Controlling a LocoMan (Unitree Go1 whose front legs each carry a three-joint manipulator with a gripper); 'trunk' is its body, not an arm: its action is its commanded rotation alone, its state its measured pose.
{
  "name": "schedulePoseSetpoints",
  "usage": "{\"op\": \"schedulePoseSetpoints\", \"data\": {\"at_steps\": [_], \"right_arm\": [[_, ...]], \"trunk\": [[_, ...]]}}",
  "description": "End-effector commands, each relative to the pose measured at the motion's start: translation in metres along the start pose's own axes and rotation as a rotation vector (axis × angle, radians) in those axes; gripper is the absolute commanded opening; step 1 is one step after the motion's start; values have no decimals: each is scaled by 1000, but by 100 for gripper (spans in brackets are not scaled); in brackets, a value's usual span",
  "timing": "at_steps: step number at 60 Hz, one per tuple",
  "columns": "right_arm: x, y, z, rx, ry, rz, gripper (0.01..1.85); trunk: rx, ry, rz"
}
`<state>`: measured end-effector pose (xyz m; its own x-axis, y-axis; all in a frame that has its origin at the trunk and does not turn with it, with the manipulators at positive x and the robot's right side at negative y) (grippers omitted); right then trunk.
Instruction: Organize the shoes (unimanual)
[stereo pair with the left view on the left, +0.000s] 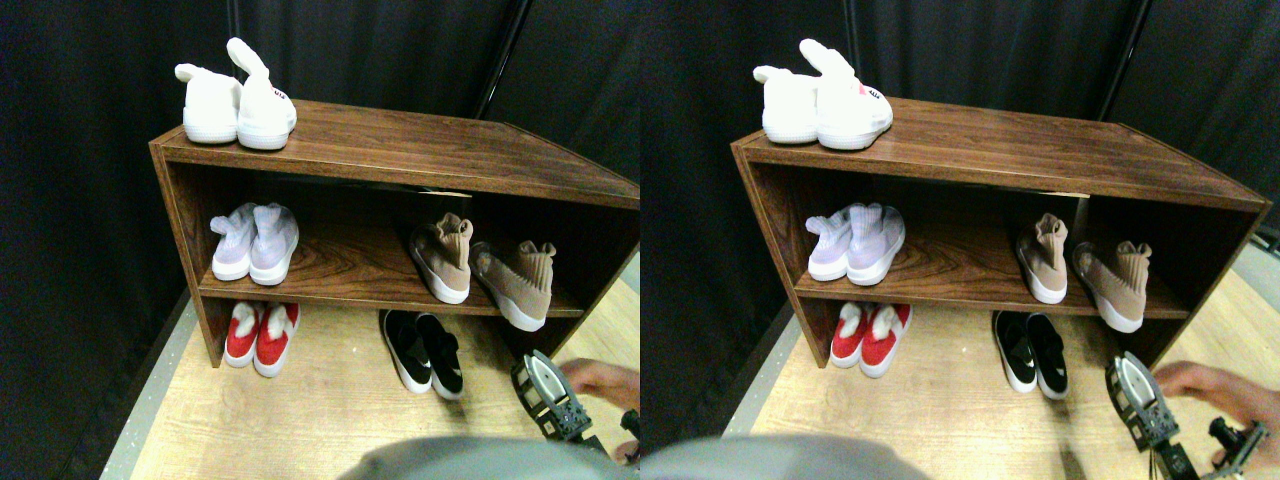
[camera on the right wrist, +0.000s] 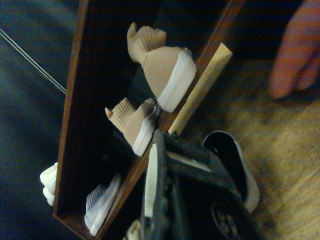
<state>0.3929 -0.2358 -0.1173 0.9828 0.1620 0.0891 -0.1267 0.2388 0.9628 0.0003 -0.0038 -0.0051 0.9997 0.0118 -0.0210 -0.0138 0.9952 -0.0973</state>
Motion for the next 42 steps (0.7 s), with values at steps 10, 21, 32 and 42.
{"op": "schedulePoseSetpoints", "data": {"at_steps": [10,21,32,42], "right_arm": [[5,4,0,4,-6,25,6],[6,5,-3,8,-20,19,6],[3,6,-3,16,-11,21,6],[-2,10,0,15,-19,38,6]], "trunk": [[-11,9,2],[-8,13,-4],[-1,14,-17],[3,8,-37]]}}
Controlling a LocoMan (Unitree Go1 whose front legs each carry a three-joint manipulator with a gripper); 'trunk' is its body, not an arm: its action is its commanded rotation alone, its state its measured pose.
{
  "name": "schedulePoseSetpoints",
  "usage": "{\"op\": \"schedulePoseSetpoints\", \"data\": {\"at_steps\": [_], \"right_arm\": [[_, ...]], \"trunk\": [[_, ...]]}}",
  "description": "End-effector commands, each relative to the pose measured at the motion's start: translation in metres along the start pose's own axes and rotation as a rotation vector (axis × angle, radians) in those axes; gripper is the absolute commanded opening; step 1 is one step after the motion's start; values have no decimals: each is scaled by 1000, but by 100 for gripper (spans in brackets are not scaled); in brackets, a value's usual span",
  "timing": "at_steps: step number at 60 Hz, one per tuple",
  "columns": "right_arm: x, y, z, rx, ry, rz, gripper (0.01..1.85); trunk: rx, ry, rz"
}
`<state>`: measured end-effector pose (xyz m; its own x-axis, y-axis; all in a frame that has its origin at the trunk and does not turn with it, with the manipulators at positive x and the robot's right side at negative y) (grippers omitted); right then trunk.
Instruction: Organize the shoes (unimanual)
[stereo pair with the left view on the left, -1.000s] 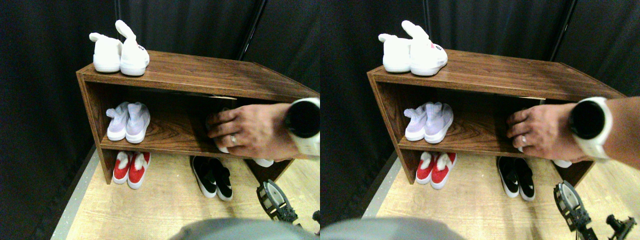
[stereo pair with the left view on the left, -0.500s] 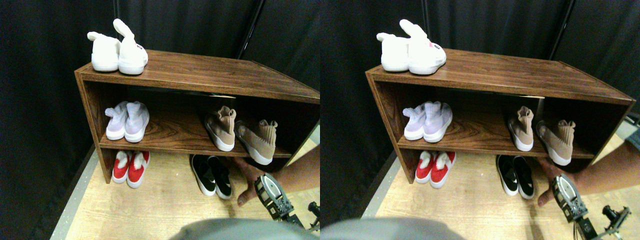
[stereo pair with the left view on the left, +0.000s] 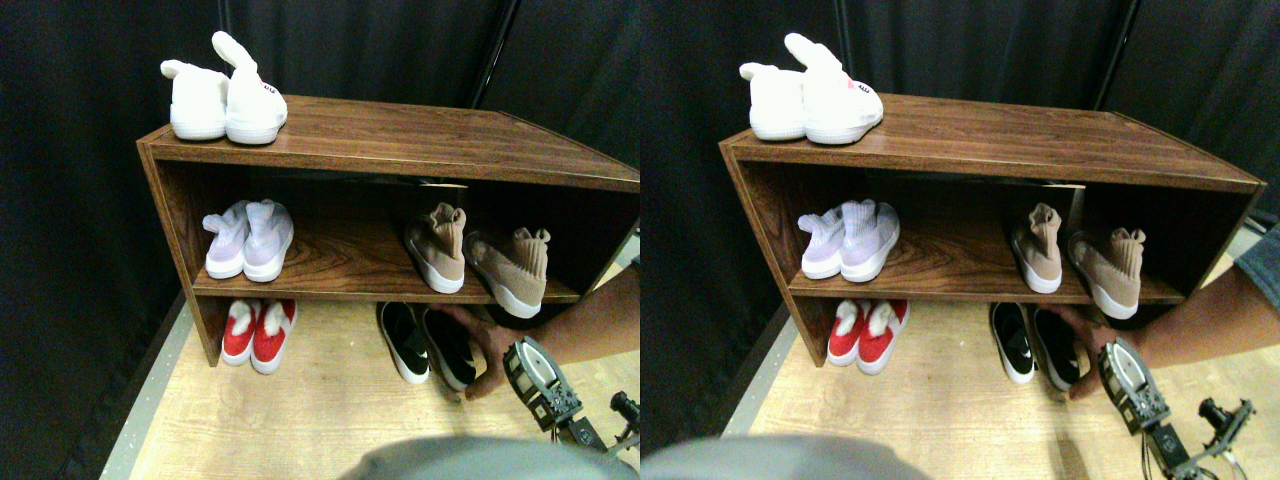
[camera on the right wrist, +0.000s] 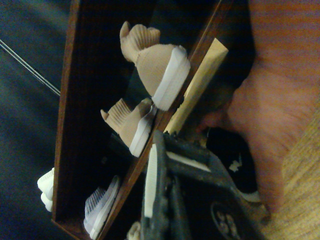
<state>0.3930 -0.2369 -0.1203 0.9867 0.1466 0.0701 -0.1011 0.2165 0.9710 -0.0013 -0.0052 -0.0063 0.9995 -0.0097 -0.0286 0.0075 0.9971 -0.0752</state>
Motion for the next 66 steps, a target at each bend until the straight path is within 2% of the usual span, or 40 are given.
{"op": "schedulePoseSetpoints", "data": {"at_steps": [1,13,19,28,31,34,35,37,39,42,54,66], "right_arm": [[-3,14,0,-16,-17,65,6],[-13,26,2,-32,-40,72,6],[-18,33,3,-60,-49,96,6],[-21,41,3,-20,-53,132,6],[-22,46,3,-20,-80,116,35],[-21,51,2,-20,-103,105,77],[-21,51,2,-20,-103,105,77],[-19,54,2,-50,-108,111,100],[-19,54,2,-66,-111,112,106],[-15,57,3,-134,-124,118,132],[2,61,10,-159,-129,124,171],[14,61,12,-159,-133,111,170]], "trunk": [[-20,-2,-16],[-16,-13,-29],[-15,-21,-33],[-14,-30,-38],[-14,-32,-39],[-15,-33,-39],[-15,-33,-39],[-15,-33,-39],[-15,-33,-39],[-18,-34,-38],[-22,-37,-32],[-24,-40,-29]]}}
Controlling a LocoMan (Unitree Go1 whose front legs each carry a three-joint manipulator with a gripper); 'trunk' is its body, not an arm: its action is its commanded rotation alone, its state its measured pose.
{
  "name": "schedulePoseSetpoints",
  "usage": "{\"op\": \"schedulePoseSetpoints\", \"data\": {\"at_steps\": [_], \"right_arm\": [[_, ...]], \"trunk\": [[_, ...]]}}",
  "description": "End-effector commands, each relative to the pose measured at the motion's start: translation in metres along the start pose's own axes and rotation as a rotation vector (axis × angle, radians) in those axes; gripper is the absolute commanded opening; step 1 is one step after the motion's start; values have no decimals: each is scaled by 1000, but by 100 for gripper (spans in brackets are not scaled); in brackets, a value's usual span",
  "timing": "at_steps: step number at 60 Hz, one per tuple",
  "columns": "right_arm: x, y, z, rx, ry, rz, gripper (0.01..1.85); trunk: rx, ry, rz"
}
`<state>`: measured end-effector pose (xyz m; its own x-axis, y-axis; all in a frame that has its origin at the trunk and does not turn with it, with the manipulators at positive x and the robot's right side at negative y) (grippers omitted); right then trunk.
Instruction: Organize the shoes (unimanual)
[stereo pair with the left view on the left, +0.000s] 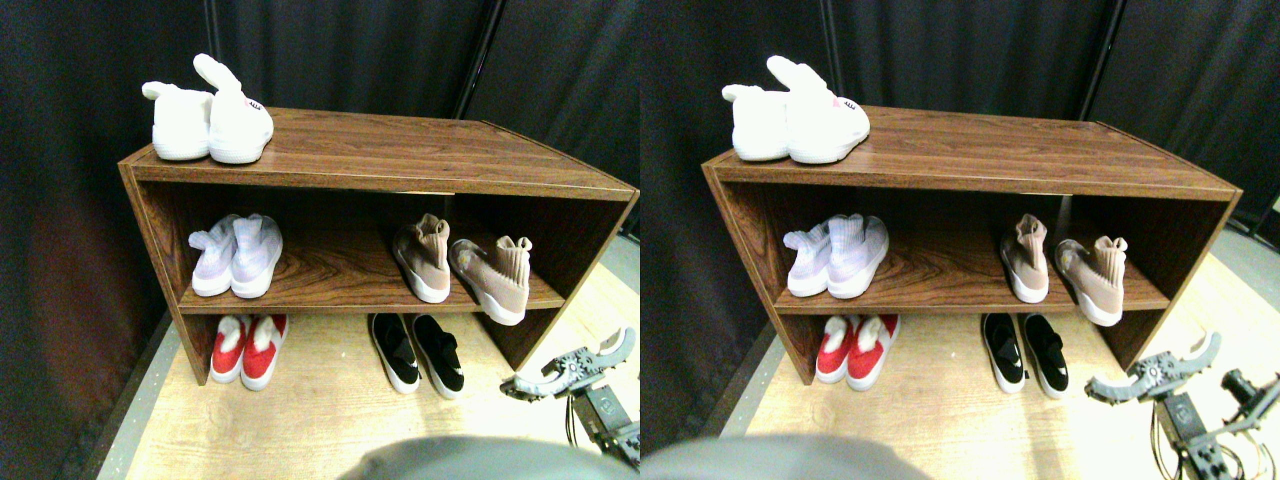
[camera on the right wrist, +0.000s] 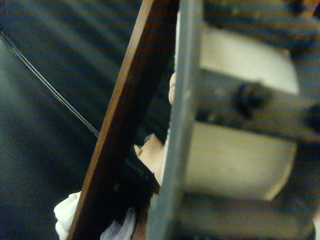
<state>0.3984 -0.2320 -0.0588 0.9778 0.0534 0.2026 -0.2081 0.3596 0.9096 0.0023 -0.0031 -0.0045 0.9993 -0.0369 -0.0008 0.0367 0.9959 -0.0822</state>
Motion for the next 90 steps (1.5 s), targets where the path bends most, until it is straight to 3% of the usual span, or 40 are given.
{"op": "schedulePoseSetpoints", "data": {"at_steps": [1,13,21,34,54,68,90], "right_arm": [[4,0,2,2,-6,10,170],[16,-7,-1,38,6,-25,169],[30,-17,-5,88,15,-68,157],[49,-31,-13,121,12,-150,157],[70,-44,-20,128,15,-193,160],[79,-49,-23,116,6,-228,165],[81,-53,-23,149,-15,-225,165]], "trunk": [[-17,-15,0],[-22,-14,9],[-23,-14,12],[-29,-13,23],[-31,-14,32],[-31,-12,36],[-29,-6,30]]}}
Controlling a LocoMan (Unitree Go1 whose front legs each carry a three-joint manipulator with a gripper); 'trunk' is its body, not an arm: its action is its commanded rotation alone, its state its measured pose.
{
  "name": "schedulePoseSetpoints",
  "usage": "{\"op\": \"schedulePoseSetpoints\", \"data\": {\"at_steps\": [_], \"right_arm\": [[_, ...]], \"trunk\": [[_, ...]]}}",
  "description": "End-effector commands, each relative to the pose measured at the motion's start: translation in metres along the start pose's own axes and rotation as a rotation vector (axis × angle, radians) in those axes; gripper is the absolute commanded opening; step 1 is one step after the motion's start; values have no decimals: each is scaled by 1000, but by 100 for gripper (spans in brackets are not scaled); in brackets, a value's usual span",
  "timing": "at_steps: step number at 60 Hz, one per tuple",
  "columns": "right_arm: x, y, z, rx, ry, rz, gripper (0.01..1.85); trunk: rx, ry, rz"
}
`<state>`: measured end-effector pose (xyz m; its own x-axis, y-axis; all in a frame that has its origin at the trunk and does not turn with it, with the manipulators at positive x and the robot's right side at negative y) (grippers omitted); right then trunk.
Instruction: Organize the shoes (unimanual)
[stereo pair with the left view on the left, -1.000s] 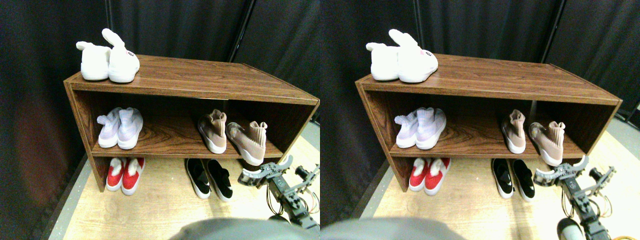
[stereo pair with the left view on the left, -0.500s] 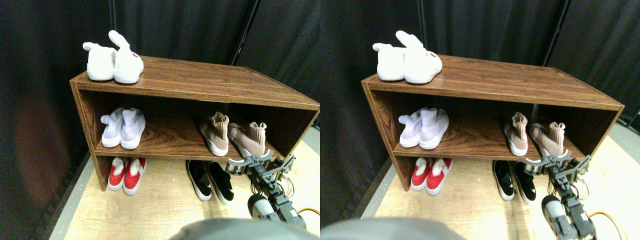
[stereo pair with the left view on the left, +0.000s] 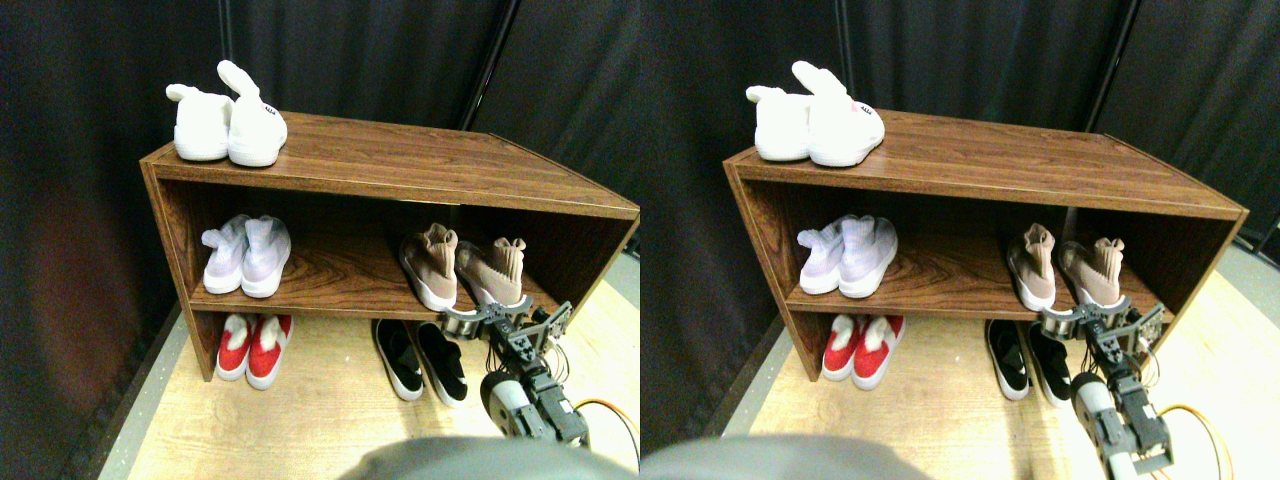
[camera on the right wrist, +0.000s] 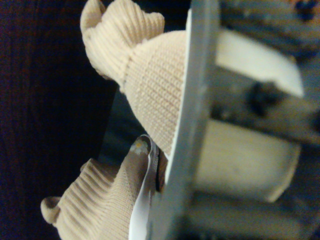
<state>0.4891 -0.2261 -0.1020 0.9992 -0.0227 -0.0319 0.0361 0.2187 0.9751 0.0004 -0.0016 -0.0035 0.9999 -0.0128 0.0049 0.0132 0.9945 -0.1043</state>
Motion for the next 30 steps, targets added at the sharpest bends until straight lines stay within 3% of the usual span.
{"op": "schedulePoseSetpoints", "data": {"at_steps": [1,20,30], "right_arm": [[0,3,0,-2,-10,24,165],[-8,8,3,-25,-5,42,162],[-31,14,8,-25,4,84,155]], "trunk": [[-6,2,6],[-3,5,1],[-3,9,-5]]}}
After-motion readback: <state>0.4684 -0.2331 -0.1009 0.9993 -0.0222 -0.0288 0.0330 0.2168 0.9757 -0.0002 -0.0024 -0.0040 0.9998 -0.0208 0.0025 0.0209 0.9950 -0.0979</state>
